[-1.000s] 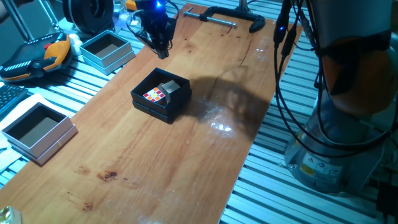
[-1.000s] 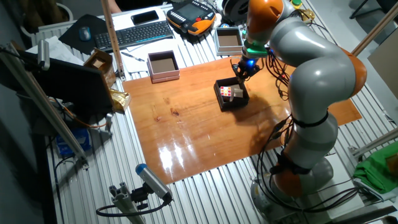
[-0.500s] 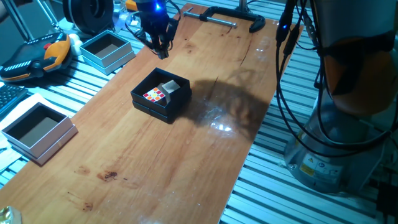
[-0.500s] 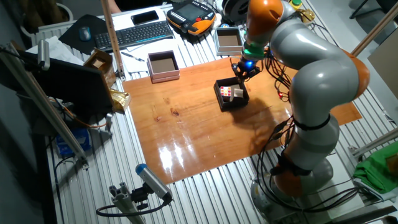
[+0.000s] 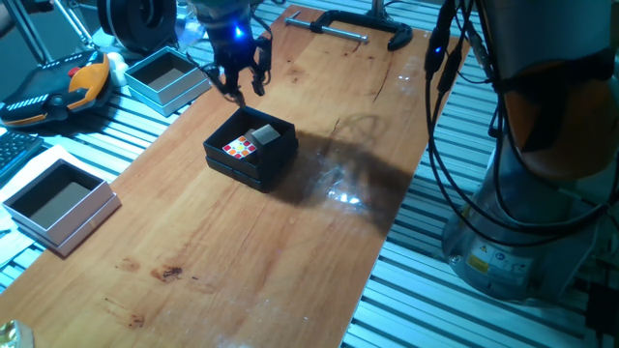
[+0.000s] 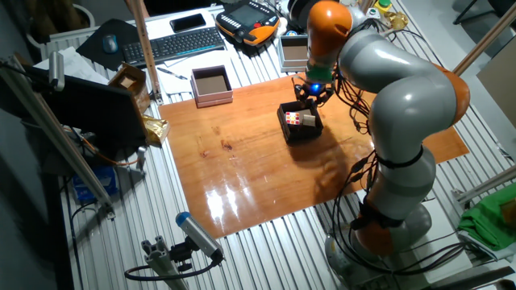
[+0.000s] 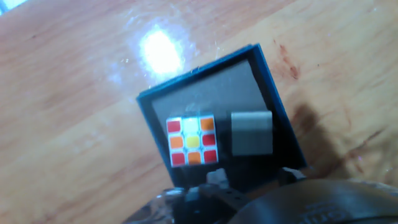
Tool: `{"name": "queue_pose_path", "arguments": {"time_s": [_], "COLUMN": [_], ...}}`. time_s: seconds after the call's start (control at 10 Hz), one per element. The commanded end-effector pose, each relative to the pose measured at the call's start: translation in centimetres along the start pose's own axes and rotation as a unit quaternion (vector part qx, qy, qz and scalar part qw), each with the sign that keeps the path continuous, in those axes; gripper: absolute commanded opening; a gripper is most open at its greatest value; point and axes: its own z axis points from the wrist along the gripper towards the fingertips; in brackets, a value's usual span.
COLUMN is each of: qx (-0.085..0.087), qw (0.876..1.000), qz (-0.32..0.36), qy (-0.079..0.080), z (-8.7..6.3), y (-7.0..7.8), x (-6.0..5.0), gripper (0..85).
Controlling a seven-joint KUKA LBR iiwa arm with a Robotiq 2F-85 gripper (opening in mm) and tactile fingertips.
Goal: Take everything out of the gift box
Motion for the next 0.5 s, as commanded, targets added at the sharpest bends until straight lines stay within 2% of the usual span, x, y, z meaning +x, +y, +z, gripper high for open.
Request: {"name": "queue_pose_path", "arguments": {"time_s": [0.0,0.4], "qx": [-0.002,-0.014], "qw": [1.000,1.000], "qz": [0.005,-0.002], "qy": [-0.002,-0.015], "z": [0.5,3.7], "y": [-0.1,-0.7], "x": [-0.3,-1.4], "gripper": [62.3,60.3]}}
